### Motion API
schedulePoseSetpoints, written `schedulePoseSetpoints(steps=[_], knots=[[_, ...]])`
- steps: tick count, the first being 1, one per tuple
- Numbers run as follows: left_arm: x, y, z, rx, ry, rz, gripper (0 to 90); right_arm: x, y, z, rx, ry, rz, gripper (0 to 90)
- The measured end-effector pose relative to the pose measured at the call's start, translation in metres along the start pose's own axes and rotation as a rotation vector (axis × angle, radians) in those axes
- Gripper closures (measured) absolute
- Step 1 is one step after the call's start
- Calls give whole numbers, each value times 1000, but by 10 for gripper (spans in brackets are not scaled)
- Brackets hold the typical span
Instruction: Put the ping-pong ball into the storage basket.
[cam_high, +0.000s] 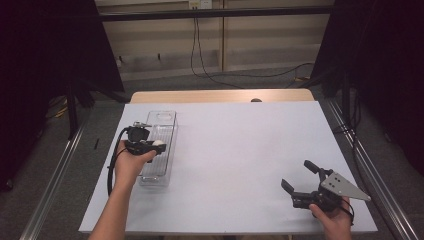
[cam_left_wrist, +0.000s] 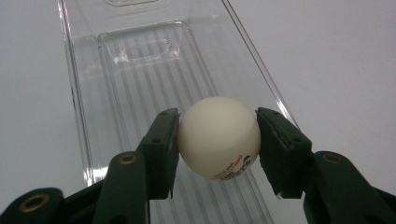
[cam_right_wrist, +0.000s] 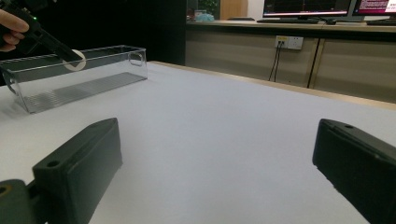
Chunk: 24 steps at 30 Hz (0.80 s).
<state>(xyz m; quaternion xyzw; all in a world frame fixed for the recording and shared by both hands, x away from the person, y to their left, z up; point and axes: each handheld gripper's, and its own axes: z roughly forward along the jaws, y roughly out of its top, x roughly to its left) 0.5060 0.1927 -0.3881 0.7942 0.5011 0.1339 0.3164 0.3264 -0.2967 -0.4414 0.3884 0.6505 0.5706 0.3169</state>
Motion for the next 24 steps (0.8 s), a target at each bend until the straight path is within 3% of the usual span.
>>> schedulePoseSetpoints(steps=[24], knots=[[4,-5,1,4,11,-14,503,0,0,1,6,0,-2,10]])
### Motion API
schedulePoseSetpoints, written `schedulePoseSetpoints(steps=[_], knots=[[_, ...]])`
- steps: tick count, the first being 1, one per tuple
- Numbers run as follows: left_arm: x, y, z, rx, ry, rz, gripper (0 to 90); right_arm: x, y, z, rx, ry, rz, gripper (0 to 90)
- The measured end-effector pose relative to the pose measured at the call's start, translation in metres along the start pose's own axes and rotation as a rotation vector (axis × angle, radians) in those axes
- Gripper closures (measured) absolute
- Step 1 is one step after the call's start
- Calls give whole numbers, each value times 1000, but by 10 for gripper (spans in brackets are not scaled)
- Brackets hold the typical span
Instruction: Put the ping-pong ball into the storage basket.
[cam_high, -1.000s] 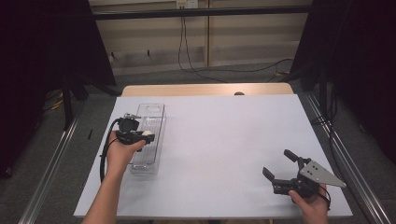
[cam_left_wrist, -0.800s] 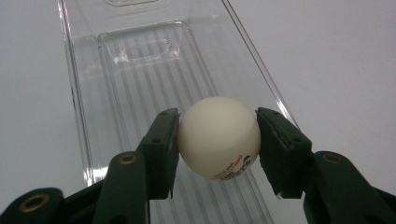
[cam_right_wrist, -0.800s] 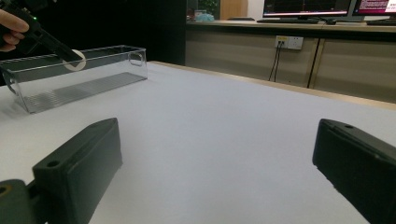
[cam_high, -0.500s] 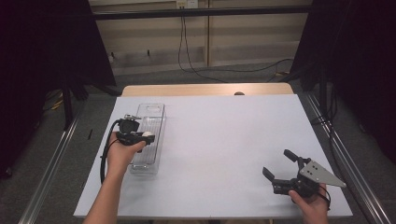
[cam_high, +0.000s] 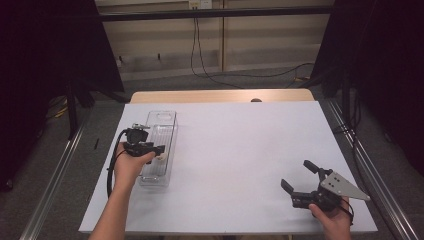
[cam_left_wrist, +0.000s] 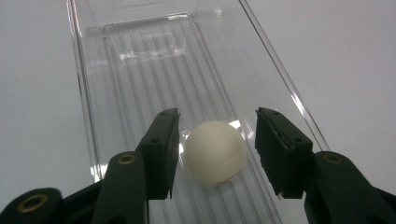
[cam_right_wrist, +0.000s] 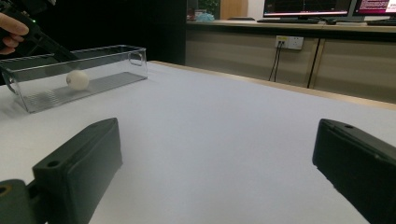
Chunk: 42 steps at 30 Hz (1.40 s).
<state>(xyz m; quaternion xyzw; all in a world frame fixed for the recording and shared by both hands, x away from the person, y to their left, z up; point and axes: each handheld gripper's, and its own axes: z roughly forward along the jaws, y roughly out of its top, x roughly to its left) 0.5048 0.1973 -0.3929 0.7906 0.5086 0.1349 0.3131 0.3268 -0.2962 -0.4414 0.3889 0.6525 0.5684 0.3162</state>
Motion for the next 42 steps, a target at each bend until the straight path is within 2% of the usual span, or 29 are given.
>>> schedulePoseSetpoints(steps=[9,10,14,18,23,24,28,30,33,37,38,42], knots=[[1,-1,-4,-19,0,1,464,0,0,1,-3,8,-7,10],[0,-1,-5,-27,-6,-14,461,1,0,1,-3,6,-1,10],[0,-2,-7,-38,-4,-16,439,1,0,1,-7,0,5,10],[1,-3,-10,-44,-10,-9,409,1,0,2,-4,4,-5,10],[-1,-4,-12,-78,7,-27,352,1,0,3,-9,2,-4,10],[0,-4,-13,-65,10,-12,335,1,0,3,-3,9,-6,10],[-1,-4,-14,-89,4,-29,305,1,0,2,-1,8,-7,10],[1,-4,-16,-79,8,-7,277,1,0,2,-2,3,-7,10],[0,-5,-18,-97,30,-6,248,0,0,1,-4,4,-5,10],[0,-7,-21,-113,20,-13,202,0,0,0,2,2,-8,10],[-1,-7,-21,-131,19,-29,194,0,-1,-1,4,1,-5,10],[-2,-9,-25,-152,19,-15,167,0,0,0,1,-1,-6,9]])
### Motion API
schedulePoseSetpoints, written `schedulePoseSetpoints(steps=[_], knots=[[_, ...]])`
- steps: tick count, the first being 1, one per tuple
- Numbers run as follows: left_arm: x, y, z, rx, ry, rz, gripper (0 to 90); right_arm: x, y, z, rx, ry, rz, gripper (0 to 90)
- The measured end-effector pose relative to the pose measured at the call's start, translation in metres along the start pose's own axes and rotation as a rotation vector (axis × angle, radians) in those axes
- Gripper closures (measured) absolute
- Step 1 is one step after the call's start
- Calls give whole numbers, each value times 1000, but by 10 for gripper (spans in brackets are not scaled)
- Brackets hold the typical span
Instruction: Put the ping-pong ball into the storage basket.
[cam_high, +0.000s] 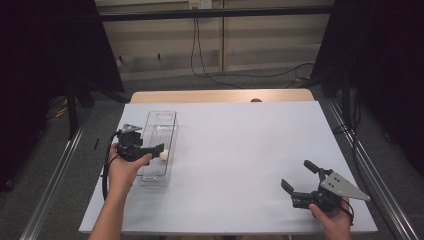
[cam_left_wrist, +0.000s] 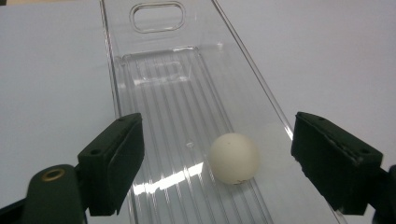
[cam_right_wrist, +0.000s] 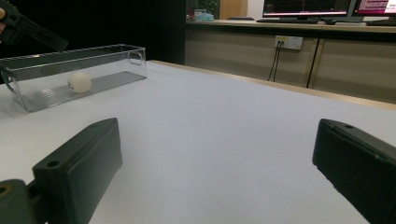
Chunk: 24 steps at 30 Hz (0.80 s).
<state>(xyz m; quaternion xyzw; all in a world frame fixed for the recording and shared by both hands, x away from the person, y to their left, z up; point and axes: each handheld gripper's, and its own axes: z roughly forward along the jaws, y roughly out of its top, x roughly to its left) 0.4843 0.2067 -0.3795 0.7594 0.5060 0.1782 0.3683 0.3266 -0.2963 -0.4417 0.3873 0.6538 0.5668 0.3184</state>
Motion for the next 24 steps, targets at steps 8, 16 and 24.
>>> schedulePoseSetpoints(steps=[8,16,24], knots=[[-4,-4,-2,-49,-17,-12,127,1,0,2,0,8,0,10],[-2,-9,-8,-81,-17,-9,90,1,1,2,-2,8,2,10],[-2,-13,-13,-131,-22,-2,59,1,1,1,-4,3,1,10]])
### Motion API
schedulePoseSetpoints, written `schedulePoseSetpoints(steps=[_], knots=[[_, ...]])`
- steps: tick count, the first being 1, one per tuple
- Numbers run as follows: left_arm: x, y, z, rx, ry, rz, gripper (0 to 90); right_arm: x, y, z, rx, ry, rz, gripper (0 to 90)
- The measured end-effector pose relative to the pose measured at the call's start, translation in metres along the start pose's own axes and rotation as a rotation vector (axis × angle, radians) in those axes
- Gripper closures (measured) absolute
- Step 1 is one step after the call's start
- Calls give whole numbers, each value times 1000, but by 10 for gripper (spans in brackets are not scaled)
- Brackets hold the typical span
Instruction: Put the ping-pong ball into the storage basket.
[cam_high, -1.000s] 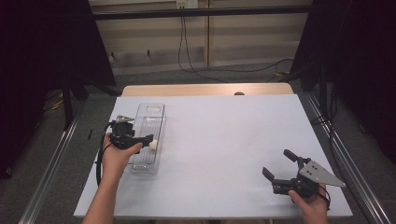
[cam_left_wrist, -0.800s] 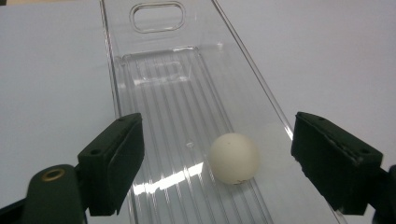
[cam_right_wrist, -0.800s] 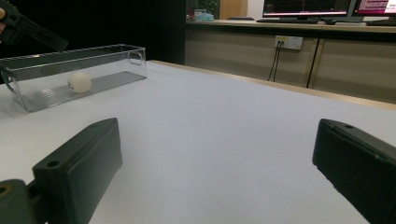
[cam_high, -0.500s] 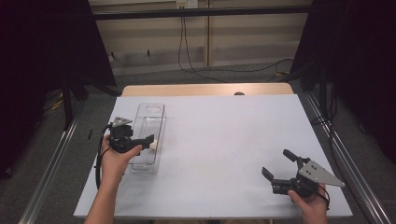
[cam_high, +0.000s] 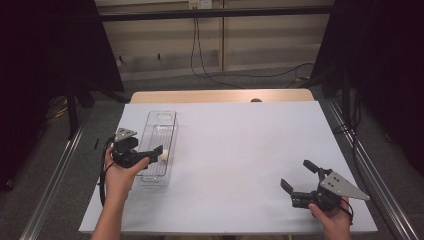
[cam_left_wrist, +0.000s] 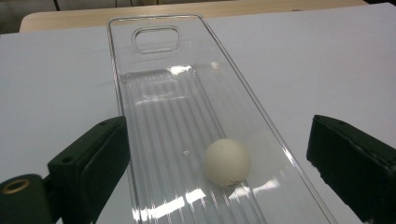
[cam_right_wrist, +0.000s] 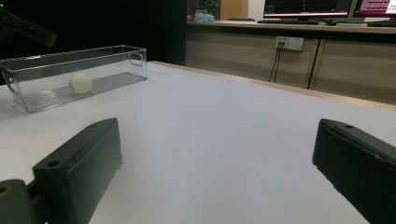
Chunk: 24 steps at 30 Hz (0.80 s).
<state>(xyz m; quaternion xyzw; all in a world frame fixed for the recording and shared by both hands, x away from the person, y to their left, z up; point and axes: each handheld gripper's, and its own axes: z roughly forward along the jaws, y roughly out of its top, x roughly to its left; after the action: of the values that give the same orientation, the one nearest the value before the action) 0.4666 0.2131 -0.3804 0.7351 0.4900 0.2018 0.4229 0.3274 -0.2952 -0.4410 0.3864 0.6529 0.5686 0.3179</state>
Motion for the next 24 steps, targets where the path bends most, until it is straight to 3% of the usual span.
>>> schedulePoseSetpoints(steps=[13,24], knots=[[-3,-7,-7,-46,-19,33,52,0,0,0,-2,1,-4,11],[-5,-14,-14,-80,-37,34,52,1,0,0,-2,1,4,10]])
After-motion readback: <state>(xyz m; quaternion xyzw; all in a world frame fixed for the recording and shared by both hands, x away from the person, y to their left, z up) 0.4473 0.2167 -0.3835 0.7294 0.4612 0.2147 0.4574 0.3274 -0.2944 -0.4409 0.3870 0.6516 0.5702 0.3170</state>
